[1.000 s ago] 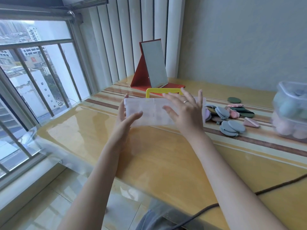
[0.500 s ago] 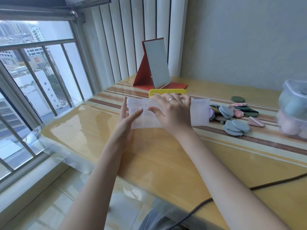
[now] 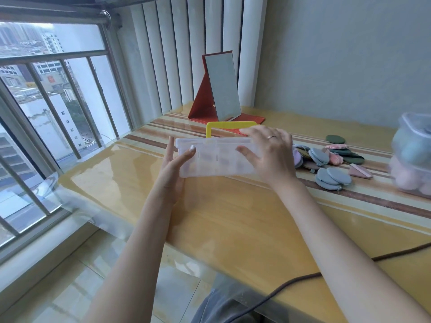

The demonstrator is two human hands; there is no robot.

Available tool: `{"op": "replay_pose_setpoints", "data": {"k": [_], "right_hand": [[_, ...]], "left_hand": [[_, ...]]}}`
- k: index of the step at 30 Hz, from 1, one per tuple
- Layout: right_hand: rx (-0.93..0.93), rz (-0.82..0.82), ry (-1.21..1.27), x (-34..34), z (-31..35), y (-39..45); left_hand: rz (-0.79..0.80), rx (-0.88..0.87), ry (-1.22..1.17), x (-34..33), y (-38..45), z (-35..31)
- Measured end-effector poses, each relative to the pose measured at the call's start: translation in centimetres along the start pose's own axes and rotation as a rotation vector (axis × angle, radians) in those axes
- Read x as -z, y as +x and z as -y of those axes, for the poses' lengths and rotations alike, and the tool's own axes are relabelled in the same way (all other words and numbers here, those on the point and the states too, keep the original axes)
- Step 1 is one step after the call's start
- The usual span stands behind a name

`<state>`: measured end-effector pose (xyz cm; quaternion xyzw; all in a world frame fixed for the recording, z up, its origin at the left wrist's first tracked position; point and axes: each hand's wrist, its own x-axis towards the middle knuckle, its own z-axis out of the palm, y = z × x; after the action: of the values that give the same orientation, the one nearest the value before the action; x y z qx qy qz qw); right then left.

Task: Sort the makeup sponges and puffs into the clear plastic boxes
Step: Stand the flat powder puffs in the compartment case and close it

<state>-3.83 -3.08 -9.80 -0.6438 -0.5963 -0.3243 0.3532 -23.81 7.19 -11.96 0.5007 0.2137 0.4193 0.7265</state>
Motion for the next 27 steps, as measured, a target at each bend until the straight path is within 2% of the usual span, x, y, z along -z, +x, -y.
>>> {"op": "replay_pose_setpoints", "data": {"k": [4,13,16,19,23,25,27], "right_hand": [[-0.063,-0.003,-0.085,0.1,-1.5,-0.9],[0.081,0.060,0.047,0.8,-3.2,-1.0],[0.080,0.026,0.028,0.6,-3.1,-0.9],[-0.027,-0.023,0.044,0.3,-2.2,0.0],[-0.326,0.041,0.041,0.2,-1.0,2.2],[-0.389,-0.060,-0.087,0.1,-0.4,2.8],[-0.378,-0.193,-0.054,0.2,0.2,3.0]], "left_hand": [[0.013,0.009,0.039,-0.5,-0.1,0.0],[-0.002,-0.033,0.075,-0.5,-0.4,-0.2],[-0.019,-0.040,0.080,-0.3,-0.3,-0.1],[-0.064,-0.001,0.065,-0.3,-0.4,-0.2],[-0.067,0.003,0.010,-0.1,-0.2,-0.1],[-0.078,-0.009,0.037,0.0,-0.1,0.0],[-0.066,-0.018,0.059,0.2,-0.1,0.1]]}}
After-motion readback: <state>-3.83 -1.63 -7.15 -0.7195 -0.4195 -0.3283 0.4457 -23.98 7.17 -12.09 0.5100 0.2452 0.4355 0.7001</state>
